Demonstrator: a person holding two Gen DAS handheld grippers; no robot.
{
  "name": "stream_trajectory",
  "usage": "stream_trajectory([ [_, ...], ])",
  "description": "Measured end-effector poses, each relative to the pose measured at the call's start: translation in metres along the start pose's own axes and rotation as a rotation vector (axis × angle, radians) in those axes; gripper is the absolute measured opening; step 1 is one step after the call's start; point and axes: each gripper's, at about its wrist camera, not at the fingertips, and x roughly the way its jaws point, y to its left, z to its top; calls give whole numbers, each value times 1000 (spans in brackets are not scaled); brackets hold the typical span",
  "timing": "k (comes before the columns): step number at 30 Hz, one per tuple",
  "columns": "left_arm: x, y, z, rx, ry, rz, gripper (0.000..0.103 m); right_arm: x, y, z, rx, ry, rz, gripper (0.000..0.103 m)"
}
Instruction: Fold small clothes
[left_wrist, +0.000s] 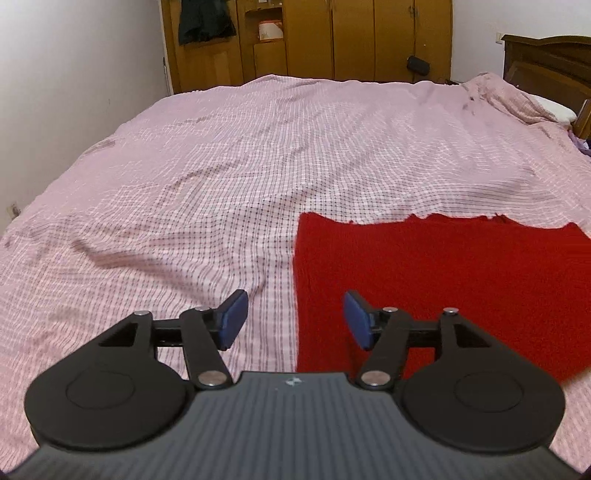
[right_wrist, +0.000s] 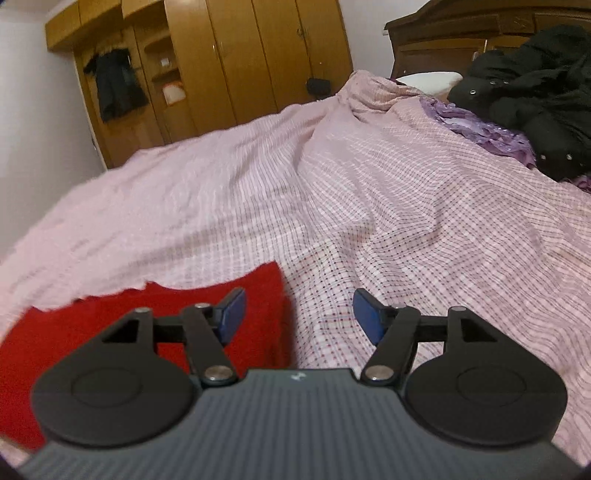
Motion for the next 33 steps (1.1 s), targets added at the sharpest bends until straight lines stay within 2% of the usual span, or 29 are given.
stream_trajectory([
  [10,-58,-16,-20,8,17,-37,70,-70,7,-5,74,18,132,66],
  [16,-81,-26,-36,-6,33,-67,70,-99,16,-21,81,46,149,70],
  [19,-85,-32,-45,-17,44,-35,70,-107,15,-31,130,66,147,70],
  [23,-78,-34,-55,-54,77,-23,70,-111,14,-45,196,79,154,70],
  [26,-68,-34,-62,-91,108,0,70,-106,12,-55,246,65,123,70],
  [29,-62,-33,-68,-128,127,1,70,-92,9,-66,306,94,93,71],
  [33,-54,-29,-72,-162,144,2,70,-73,3,-80,390,132,112,71],
])
